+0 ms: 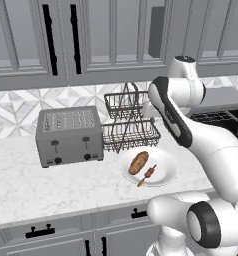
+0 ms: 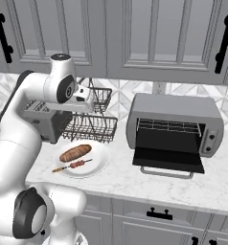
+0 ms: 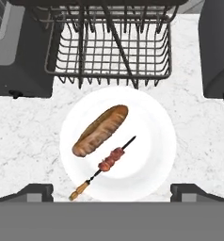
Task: Pick up the kebab skewer and baguette bread, and place them inside the toaster oven. Close the toaster oven door and start by setting the timer.
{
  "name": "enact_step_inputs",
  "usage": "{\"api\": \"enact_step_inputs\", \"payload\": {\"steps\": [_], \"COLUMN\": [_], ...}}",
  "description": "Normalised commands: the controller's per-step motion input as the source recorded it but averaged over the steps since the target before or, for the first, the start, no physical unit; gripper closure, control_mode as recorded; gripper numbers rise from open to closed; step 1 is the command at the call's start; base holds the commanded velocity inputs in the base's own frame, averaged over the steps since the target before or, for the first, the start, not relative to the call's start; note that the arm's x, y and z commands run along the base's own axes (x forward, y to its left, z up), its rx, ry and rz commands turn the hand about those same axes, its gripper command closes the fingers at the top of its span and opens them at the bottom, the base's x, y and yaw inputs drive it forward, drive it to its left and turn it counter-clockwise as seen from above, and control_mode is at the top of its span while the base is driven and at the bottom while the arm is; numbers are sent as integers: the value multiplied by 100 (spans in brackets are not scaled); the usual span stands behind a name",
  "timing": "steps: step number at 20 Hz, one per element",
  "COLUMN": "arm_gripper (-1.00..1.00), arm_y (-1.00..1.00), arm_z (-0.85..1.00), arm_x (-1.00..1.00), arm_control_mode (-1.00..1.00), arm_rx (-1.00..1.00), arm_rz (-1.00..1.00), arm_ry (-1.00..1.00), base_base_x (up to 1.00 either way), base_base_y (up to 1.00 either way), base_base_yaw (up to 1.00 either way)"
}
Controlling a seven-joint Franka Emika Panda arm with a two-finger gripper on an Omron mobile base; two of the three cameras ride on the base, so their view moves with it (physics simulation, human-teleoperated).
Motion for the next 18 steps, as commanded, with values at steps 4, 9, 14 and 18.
{"api": "enact_step_inputs", "payload": {"steps": [4,9,14,18], "arm_gripper": [-100,-100,-100,-100], "arm_y": [0,0,0,0], "arm_z": [0,0,0,0], "arm_x": [0,0,0,0], "arm_control_mode": [100,100,100,-100], "arm_rx": [0,0,0,0], "arm_rz": [0,0,0,0], "arm_ry": [0,0,0,0], "base_base_x": [0,0,0,0], "base_base_y": [-35,0,0,0], "base_base_yaw": [-1,0,0,0]}}
